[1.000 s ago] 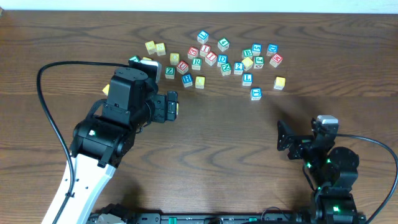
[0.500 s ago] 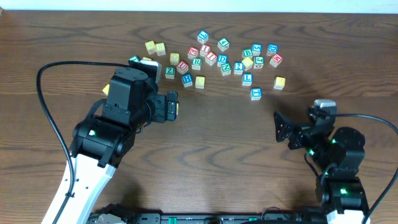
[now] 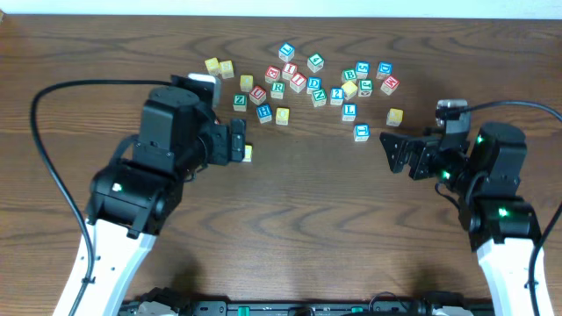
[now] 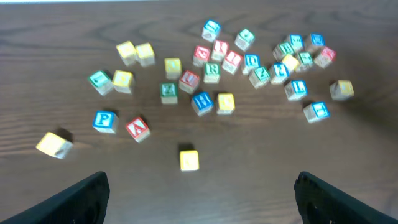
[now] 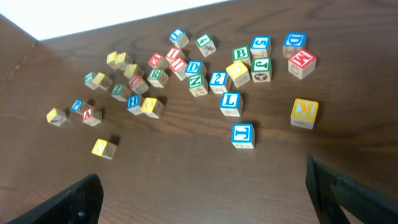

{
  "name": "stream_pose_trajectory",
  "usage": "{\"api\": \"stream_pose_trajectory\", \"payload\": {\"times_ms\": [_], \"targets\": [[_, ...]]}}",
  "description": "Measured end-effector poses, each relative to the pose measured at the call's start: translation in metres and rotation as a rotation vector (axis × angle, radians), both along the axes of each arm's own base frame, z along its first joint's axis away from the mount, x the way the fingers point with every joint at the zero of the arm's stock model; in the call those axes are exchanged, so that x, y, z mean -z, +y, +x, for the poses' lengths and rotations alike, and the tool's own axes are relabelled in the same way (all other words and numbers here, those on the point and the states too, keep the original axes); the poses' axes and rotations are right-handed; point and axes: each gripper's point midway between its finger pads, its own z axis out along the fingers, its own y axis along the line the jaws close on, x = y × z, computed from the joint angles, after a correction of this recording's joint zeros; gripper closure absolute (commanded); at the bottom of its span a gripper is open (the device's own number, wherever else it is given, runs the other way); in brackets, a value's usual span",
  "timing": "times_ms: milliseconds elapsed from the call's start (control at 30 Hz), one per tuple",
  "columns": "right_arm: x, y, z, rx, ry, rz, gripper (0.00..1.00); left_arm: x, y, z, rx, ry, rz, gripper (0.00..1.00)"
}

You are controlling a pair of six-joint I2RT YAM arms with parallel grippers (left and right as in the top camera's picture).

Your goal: Spell out CORL

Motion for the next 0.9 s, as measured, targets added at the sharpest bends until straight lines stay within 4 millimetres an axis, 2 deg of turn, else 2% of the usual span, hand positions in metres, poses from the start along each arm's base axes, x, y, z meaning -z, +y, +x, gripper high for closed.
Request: {"api": "stream_pose_trajectory", "payload": {"times_ms": [100,300,467,633,767,900], "targets": [[-0.006,0.005,0.011,-0.029,0.008,-0.006,0.01,-0.008,0.008,0.009,-0.031,0.011,0.004,0.06],[-0.016,0.016,0.018,-0.074,0.005,-0.017,0.01,-0.005,0.008,0.033,-0.046,0.087,0.034,0.06],[-0.011,0.019,0.022,-0.084,0.027,-0.019,0.01,-0.002,0.005,0.045,-0.045,0.110,0.044,0.06],[-0.017,0.027,0.033,-0.109,0.039,-0.020,0.01,-0.014,0.011,0.055,-0.066,0.116,0.045,0.06],[-0.033,0.046,0.052,-0.160,0.059,-0.021,0.01,-0.018,0.019,0.068,-0.081,0.157,0.070,0.06],[-0.037,0.059,0.071,-0.192,0.097,-0.030,0.01,-0.015,0.021,0.077,-0.086,0.190,0.081,0.06]]}}
